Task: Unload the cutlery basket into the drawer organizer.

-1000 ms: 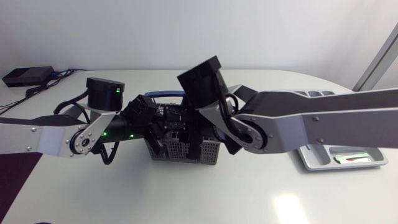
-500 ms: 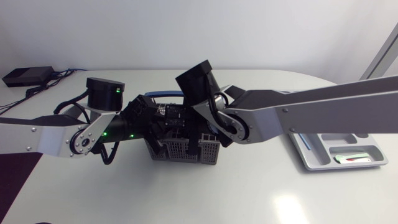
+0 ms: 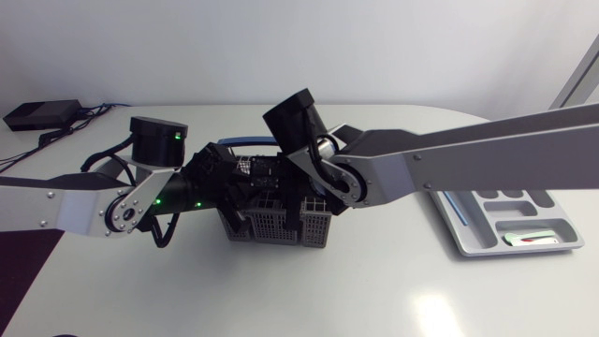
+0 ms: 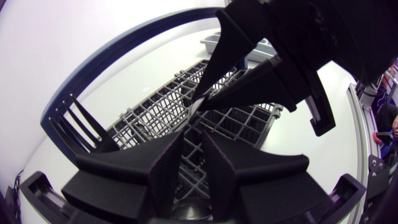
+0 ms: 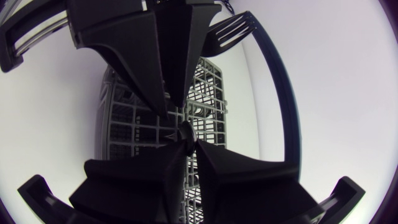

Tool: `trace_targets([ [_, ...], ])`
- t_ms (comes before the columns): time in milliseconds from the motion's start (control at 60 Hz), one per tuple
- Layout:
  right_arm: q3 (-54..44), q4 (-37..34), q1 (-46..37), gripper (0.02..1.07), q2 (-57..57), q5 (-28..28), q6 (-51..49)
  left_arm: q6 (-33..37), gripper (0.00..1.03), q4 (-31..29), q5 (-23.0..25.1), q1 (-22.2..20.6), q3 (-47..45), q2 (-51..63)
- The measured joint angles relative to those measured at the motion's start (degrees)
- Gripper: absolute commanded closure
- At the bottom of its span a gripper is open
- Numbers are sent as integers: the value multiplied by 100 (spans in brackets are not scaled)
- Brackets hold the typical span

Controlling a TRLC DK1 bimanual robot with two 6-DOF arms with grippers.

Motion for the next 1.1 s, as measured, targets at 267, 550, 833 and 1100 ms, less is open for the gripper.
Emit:
trace_targets([
  [267,2,20,15,101,-59,-4,83,0,78,-20,0,0,0,0],
  [550,-26,15,116,101,-271,68,83,0,78,-39,20,0,0,-9],
  [833,-448,269,466,101,-627,575,35,-2,78,-85,85,-33,0,17],
  [1100,-581,527,654,101,-935,927,-26,-2,78,-79,-4,-55,7,55],
])
